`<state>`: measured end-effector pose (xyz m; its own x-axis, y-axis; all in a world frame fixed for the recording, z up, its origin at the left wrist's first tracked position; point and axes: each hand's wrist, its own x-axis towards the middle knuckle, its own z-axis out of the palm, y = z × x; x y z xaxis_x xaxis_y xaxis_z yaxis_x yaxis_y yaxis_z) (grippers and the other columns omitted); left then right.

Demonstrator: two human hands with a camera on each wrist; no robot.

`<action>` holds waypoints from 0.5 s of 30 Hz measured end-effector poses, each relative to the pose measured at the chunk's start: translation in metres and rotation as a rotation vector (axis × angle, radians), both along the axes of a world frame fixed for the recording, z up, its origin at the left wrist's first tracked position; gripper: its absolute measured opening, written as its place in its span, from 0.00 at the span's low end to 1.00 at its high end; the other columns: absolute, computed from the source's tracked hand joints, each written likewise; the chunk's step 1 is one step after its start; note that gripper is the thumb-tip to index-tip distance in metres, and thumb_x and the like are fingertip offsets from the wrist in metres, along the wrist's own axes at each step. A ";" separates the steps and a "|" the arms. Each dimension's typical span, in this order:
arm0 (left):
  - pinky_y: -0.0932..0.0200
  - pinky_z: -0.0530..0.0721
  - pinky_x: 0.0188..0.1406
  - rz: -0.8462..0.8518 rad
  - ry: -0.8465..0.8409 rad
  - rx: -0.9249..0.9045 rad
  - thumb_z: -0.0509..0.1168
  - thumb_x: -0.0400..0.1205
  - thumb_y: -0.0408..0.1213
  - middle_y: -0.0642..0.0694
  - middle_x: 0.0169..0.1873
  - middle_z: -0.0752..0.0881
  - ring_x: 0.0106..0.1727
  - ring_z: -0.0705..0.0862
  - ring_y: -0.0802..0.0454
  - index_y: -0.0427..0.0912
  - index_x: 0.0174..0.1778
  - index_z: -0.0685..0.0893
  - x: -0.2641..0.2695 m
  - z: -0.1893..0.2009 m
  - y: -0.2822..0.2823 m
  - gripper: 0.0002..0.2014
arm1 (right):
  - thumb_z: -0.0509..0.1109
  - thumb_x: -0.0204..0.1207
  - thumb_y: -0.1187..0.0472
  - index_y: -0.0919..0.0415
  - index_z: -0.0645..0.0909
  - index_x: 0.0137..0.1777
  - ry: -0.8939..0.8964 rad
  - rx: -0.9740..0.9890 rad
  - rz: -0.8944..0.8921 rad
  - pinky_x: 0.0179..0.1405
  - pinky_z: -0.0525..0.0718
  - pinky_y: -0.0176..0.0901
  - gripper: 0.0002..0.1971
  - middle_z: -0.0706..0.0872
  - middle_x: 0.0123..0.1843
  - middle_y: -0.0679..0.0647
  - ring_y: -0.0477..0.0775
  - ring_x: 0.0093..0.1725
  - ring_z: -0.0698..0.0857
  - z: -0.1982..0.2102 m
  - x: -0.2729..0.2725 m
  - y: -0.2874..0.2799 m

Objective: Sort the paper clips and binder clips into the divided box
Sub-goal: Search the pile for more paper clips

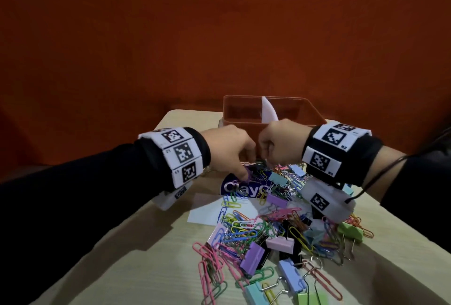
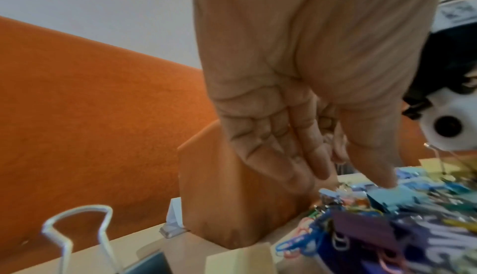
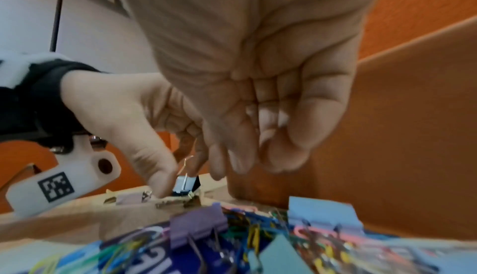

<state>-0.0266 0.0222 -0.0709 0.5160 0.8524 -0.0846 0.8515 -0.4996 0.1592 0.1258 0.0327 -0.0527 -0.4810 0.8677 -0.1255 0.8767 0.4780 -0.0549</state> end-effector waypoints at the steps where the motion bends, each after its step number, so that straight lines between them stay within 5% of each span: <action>1: 0.57 0.81 0.46 -0.023 0.066 0.005 0.77 0.70 0.51 0.57 0.43 0.82 0.45 0.79 0.56 0.52 0.59 0.86 0.003 -0.002 0.000 0.22 | 0.76 0.65 0.65 0.58 0.86 0.44 -0.066 -0.018 -0.005 0.31 0.78 0.35 0.07 0.88 0.39 0.51 0.51 0.38 0.83 -0.003 -0.001 0.000; 4: 0.59 0.80 0.47 -0.077 0.137 0.012 0.77 0.71 0.49 0.54 0.49 0.84 0.50 0.81 0.54 0.50 0.62 0.85 0.010 -0.006 -0.001 0.23 | 0.78 0.61 0.64 0.55 0.85 0.46 -0.172 -0.032 -0.002 0.36 0.81 0.39 0.13 0.88 0.43 0.51 0.54 0.42 0.85 -0.011 -0.001 -0.001; 6: 0.55 0.83 0.50 -0.094 0.135 0.029 0.75 0.72 0.45 0.51 0.52 0.87 0.53 0.83 0.51 0.48 0.60 0.86 0.012 -0.008 -0.001 0.21 | 0.78 0.60 0.65 0.56 0.85 0.48 -0.183 -0.030 0.005 0.31 0.78 0.36 0.15 0.87 0.42 0.51 0.54 0.40 0.83 -0.014 -0.001 -0.002; 11: 0.55 0.85 0.49 -0.038 0.047 0.006 0.73 0.73 0.43 0.57 0.45 0.86 0.44 0.82 0.57 0.50 0.59 0.85 0.005 -0.002 -0.003 0.17 | 0.78 0.62 0.66 0.57 0.85 0.48 -0.139 -0.037 -0.006 0.24 0.70 0.33 0.14 0.81 0.35 0.46 0.48 0.33 0.78 -0.012 0.004 -0.007; 15: 0.52 0.86 0.51 -0.005 -0.083 -0.074 0.71 0.73 0.41 0.54 0.45 0.89 0.45 0.86 0.59 0.50 0.58 0.86 -0.003 0.001 -0.004 0.16 | 0.79 0.63 0.63 0.56 0.84 0.45 -0.092 -0.063 -0.013 0.28 0.76 0.36 0.11 0.79 0.27 0.44 0.41 0.28 0.77 -0.010 0.010 -0.009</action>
<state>-0.0295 0.0182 -0.0696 0.5277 0.8430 -0.1039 0.8316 -0.4878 0.2656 0.1360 0.0235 -0.0631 -0.4532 0.8631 -0.2229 0.8857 0.4642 -0.0031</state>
